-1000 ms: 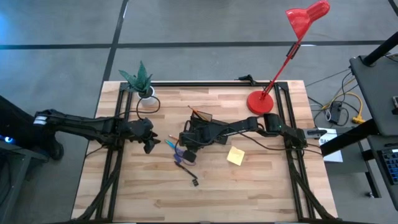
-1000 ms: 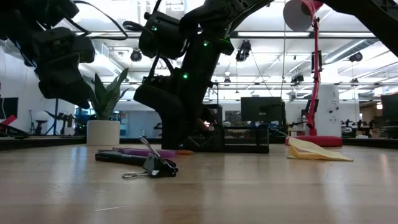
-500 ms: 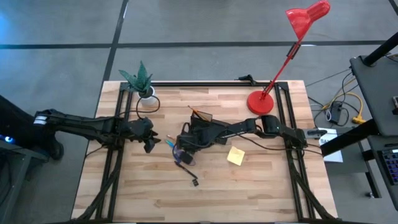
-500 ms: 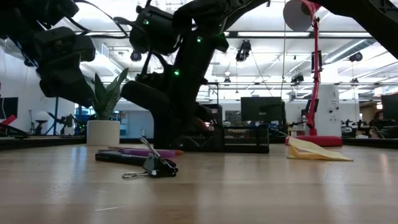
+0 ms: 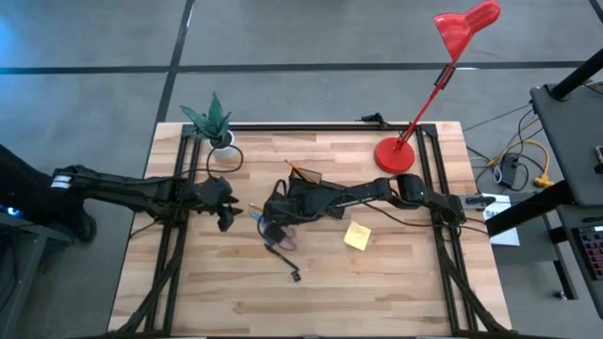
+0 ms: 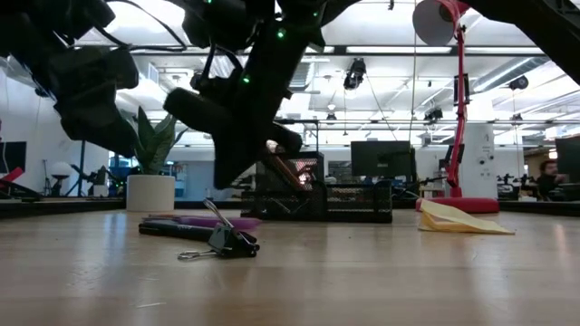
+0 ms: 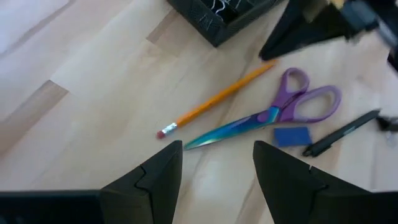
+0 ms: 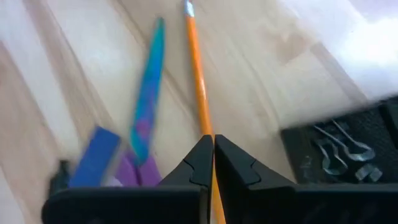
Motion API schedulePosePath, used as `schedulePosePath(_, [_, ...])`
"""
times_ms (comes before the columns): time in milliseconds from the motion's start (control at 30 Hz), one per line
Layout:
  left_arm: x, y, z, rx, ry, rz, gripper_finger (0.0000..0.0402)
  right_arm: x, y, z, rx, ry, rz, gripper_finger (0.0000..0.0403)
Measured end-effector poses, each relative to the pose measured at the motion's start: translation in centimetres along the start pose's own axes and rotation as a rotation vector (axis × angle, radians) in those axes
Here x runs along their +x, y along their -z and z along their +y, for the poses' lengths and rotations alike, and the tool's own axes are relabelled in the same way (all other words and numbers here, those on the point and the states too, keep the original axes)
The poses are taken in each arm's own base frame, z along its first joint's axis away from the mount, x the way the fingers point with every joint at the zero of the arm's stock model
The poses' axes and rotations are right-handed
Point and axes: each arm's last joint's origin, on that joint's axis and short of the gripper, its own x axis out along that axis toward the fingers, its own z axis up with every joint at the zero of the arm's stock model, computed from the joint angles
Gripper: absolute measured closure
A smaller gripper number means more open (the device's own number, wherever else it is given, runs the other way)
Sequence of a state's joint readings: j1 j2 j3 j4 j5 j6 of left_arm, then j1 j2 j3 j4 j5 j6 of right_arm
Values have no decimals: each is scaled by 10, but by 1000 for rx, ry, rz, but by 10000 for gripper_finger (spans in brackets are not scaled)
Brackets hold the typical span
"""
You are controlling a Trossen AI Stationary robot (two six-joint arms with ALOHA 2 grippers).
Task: Pick and place office supplies into organizer
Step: Put the orange pencil into the desk organizer
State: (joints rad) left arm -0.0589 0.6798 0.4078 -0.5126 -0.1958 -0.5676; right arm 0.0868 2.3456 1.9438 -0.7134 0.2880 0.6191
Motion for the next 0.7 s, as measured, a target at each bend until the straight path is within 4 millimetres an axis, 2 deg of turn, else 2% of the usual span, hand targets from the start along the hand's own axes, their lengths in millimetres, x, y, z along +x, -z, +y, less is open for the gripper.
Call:
schedulePosePath(167, [6, 2, 0, 92, -20, 37, 219, -1, 11, -5, -54, 35, 120, 395])
schedulePosePath(333, [15, -1, -3, 72, 11, 66, 219, 2, 20, -9, 116, 28, 213, 395])
schedulePosePath(400, [19, -2, -3, 76, 6, 68, 219, 2, 19, -8, 121, 24, 208, 395])
schedulePosePath(567, [27, -1, -3, 129, -18, 102, 219, -1, 25, 0, -85, -29, 218, 395])
schedulePosePath(700, [32, 0, -2, 130, -37, 125, 219, 0, 28, 1, -182, -91, 260, 395])
